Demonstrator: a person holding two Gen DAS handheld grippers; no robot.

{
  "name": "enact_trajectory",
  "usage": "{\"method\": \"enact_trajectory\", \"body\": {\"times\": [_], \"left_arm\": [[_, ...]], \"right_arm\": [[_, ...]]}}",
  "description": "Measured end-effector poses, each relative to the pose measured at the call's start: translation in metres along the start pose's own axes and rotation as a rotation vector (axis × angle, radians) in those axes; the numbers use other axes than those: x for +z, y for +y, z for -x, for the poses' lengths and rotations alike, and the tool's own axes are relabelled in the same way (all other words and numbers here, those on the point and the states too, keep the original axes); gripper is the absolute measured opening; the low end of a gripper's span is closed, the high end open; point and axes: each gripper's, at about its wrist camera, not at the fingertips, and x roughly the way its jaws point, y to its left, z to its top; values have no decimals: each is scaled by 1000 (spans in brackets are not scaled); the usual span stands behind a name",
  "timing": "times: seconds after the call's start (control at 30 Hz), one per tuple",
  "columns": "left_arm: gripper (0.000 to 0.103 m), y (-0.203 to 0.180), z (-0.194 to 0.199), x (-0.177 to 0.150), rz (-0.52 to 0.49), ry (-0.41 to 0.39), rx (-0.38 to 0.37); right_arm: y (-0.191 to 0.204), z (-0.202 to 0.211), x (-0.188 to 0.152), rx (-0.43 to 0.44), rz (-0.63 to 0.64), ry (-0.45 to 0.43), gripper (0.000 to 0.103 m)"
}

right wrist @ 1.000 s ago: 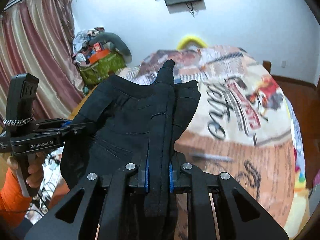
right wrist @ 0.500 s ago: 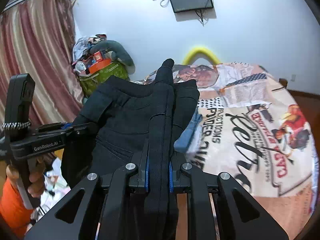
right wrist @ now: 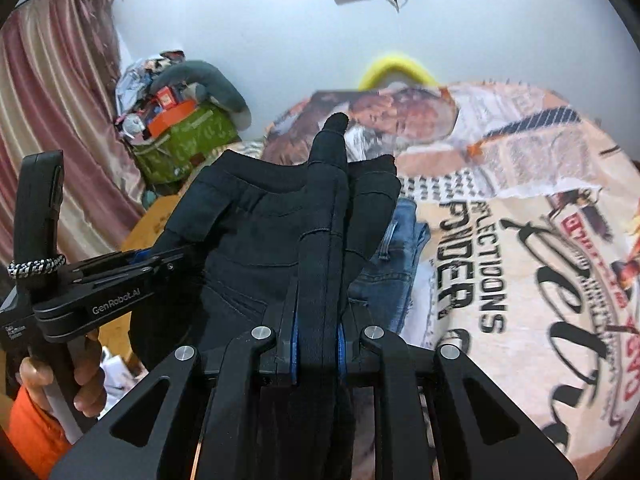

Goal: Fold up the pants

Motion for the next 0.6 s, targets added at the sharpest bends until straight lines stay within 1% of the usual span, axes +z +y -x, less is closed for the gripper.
{"method": "enact_trajectory", "body": {"times": [0.13, 0.17, 0.27, 0.37, 0.4, 0.43, 0.53, 0.6], "left_arm": [[28, 10, -34, -6, 13, 56, -10], [30, 10, -37, -8, 5, 58, -10], [33, 15, -41, -12, 13, 51, 12], [34, 23, -31, -11, 46, 32, 20], [34, 24, -24, -12, 44, 23, 35], [34, 24, -18, -12, 36, 17, 51], [34, 22, 6, -13, 11, 2, 64], [34, 20, 27, -14, 2, -8, 63]], "right_arm": [[-3, -26, -8, -20, 0, 55, 12], [-4, -30, -12, -33, 3, 64, 12], [-16, -38, -17, -54, -16, 94, 13], [-23, -34, -18, -61, -36, 112, 19], [-23, -33, -18, -79, -31, 119, 22], [-24, -28, -18, -89, -23, 123, 23], [-23, -7, -19, -109, -13, 114, 26], [-18, 16, -18, -115, 2, 84, 26]]}}
